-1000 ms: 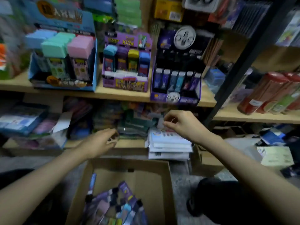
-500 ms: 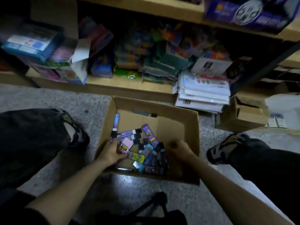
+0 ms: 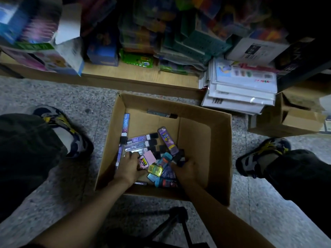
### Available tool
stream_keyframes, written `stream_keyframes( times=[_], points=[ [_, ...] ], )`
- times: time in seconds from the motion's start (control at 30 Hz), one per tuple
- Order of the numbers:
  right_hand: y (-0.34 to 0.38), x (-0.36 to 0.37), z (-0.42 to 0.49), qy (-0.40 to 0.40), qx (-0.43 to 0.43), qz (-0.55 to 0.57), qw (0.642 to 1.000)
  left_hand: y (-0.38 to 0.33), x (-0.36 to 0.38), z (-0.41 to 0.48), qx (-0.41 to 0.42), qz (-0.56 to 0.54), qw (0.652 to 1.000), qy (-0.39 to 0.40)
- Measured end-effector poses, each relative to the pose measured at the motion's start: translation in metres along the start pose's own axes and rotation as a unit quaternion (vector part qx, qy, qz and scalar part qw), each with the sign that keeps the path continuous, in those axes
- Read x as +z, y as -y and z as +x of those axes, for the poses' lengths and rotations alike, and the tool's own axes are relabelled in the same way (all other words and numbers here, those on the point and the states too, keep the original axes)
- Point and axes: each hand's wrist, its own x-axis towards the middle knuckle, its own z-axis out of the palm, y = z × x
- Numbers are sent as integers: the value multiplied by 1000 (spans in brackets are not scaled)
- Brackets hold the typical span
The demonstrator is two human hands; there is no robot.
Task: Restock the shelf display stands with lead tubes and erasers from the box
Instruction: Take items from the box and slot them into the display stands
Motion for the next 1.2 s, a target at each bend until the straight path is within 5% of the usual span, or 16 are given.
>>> stream_keyframes(
  times=[0.17,0.43,0.67,0.83,1.0,1.2],
  points=[
    [0,5,11,7,21,-17,1000,1,8,4,60,181,982,16],
    [2,-6,12,53,59,197,977,0,-1,16,93,216,969,78],
    [13,-34,4,68,41,291,953,-14,-9,2,22,-112,991,62],
    [40,-64,-13,127,-25,339,932,-56,-20,-2,-11,-379,924,48],
    [70,-89,-38,213,-92,359,904,-90,-34,-12,6,-501,862,76],
    [94,-106,-70,192,-129,412,881,-123,-48,-33,53,-589,800,101]
  ],
)
